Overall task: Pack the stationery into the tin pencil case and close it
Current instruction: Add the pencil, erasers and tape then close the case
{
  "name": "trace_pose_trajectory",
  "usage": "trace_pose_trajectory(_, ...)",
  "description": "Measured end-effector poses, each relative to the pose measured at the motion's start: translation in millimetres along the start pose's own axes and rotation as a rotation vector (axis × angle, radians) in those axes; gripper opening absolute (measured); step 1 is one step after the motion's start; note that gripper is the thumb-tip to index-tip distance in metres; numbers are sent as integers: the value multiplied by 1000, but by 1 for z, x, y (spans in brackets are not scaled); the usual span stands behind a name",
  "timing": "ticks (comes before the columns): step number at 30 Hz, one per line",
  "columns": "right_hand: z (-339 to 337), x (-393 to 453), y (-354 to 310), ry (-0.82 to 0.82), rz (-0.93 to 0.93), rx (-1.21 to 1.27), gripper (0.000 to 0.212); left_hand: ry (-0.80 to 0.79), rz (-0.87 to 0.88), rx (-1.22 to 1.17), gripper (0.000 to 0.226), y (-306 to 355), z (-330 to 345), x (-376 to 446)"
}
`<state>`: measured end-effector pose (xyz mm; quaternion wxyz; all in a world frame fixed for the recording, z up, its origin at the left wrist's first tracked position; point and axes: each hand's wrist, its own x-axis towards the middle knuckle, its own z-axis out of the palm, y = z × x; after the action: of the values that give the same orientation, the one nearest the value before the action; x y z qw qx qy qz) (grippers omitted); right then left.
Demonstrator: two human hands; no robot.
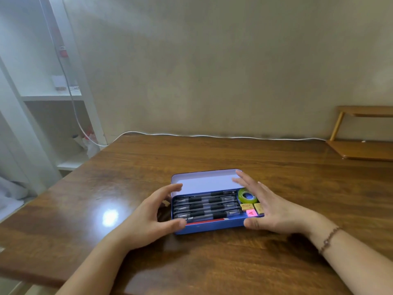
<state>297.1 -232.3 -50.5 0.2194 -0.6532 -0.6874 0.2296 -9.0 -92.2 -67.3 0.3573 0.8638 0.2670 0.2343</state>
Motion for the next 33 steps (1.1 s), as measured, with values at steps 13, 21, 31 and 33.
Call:
trace_pose_trajectory(13,-12,12,4,318,225,663,101,307,-350,-557,55,15,-2,35)
trace_pose_trajectory(21,-32,-18,-9,183,116,314,25,298,18,-264,32,36,9,10)
trace_pose_trajectory(31,-11,-4,-20,185,260,-275,15,173,210,450,30,20,37,19)
trace_pose_trajectory(33,-13,-1,-22,169,276,-290,16,222,210,426,31,19,37,21)
